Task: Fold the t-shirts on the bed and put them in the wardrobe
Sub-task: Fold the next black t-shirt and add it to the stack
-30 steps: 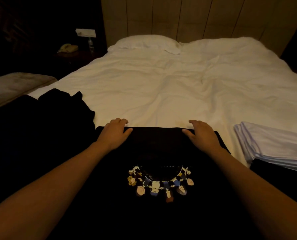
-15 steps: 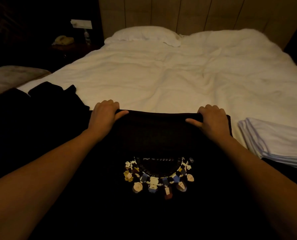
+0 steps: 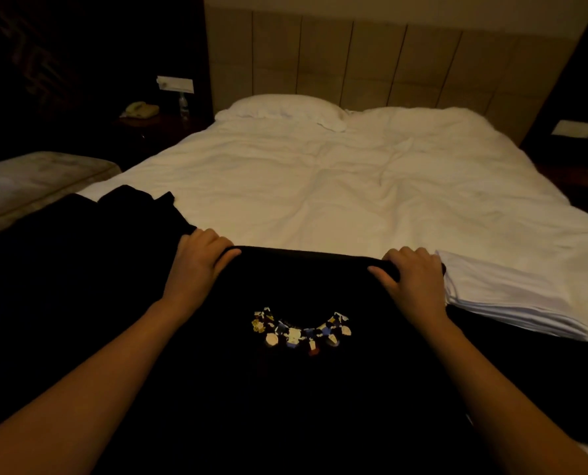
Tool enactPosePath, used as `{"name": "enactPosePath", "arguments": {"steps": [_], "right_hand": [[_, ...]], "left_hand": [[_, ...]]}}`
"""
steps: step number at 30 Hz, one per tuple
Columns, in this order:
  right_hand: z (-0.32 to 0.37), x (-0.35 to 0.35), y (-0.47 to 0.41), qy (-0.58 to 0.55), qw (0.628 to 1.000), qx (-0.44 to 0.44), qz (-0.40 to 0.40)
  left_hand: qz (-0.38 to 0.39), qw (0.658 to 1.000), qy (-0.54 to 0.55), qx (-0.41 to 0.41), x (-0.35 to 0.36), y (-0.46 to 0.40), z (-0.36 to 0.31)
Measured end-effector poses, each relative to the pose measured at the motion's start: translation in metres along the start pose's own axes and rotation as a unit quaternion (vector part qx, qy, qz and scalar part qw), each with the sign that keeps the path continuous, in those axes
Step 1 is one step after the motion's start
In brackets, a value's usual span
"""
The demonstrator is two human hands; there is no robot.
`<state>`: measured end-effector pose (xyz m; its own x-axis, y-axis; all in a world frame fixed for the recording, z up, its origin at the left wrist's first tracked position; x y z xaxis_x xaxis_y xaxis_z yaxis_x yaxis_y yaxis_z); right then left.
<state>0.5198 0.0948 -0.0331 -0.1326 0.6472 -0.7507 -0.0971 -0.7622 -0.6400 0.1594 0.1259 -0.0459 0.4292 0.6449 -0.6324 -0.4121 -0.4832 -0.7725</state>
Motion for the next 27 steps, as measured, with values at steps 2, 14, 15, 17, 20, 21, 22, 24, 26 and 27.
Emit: {"name": "enactPosePath", "arguments": {"steps": [2, 14, 15, 17, 20, 21, 22, 24, 26, 27], "right_hand": [[0.0, -0.01, 0.021, 0.0, 1.0, 0.001, 0.014], [-0.005, -0.029, 0.166, -0.014, 0.963, 0.114, 0.244], [-0.001, -0.033, 0.17, -0.027, 0.961, 0.131, 0.243], [0.009, -0.039, 0.18, -0.059, 0.953, 0.164, 0.249], [0.023, -0.046, 0.193, -0.137, 0.927, 0.226, 0.265], [0.027, -0.049, 0.196, -0.185, 0.906, 0.273, 0.267], [0.027, -0.049, 0.198, -0.249, 0.865, 0.343, 0.268], [0.021, -0.04, 0.199, -0.399, 0.698, 0.533, 0.266], [0.02, -0.03, 0.197, -0.534, 0.498, 0.633, 0.259], [0.018, -0.025, 0.193, -0.576, 0.442, 0.641, 0.249]], "left_hand": [[-0.001, 1.0, 0.011, -0.004, -0.012, 0.02, -0.012], [0.148, 0.976, 0.073, -0.142, -0.042, 0.16, -0.085], [0.143, 0.969, 0.094, -0.177, -0.048, 0.163, -0.09], [0.132, 0.945, 0.161, -0.252, -0.061, 0.165, -0.105], [0.066, 0.834, 0.308, -0.454, -0.072, 0.168, -0.118], [0.015, 0.741, 0.385, -0.55, -0.071, 0.168, -0.118], [-0.037, 0.629, 0.469, -0.619, -0.068, 0.168, -0.119], [-0.113, 0.444, 0.587, -0.667, -0.064, 0.165, -0.12], [-0.145, 0.368, 0.63, -0.668, -0.061, 0.16, -0.121], [-0.154, 0.351, 0.639, -0.667, -0.059, 0.159, -0.119]]}}
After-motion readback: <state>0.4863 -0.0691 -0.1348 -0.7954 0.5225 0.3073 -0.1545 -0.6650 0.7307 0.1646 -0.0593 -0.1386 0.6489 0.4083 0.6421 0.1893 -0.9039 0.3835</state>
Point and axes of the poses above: each hand's wrist, its own y-axis away from the middle knuckle, its own x-axis out of the palm, z = x × y, the point moved 4 cm from there along -y, towards the middle knuckle, and after that the axes turned 12 degrees about x, right-handed, at the moved point
